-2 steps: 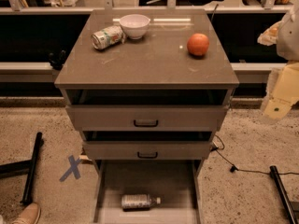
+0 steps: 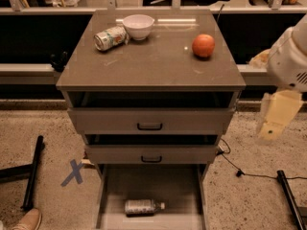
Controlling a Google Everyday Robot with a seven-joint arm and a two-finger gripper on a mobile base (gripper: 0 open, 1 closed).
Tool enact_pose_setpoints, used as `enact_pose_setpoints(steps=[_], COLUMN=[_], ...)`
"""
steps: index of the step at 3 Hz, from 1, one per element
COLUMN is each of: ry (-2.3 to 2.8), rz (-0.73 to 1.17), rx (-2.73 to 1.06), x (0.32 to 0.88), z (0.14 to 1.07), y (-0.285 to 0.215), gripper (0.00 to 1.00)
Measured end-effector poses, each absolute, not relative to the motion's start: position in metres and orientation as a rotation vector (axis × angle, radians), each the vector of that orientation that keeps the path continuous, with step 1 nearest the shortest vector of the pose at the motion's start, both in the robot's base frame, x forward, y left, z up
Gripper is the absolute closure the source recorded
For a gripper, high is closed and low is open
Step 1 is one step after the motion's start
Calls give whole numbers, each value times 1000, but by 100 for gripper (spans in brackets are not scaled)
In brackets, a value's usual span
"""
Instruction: Pick blue plastic bottle from bottom drawer and place on counter
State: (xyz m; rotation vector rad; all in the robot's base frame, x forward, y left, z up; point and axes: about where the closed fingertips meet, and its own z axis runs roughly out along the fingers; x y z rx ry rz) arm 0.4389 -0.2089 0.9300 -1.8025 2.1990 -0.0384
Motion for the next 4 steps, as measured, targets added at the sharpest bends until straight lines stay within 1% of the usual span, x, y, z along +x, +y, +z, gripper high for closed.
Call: enact_pose_setpoints(steps=[1, 2, 3, 4], ry=[2153, 2162, 2162, 2127], rz=[113, 145, 145, 98], rx=[-1869, -1885, -1885, -1877], x=[432, 425, 425, 429], z=[848, 815, 815, 802], y=[-200, -200, -200, -198], gripper=[0, 0, 0, 0])
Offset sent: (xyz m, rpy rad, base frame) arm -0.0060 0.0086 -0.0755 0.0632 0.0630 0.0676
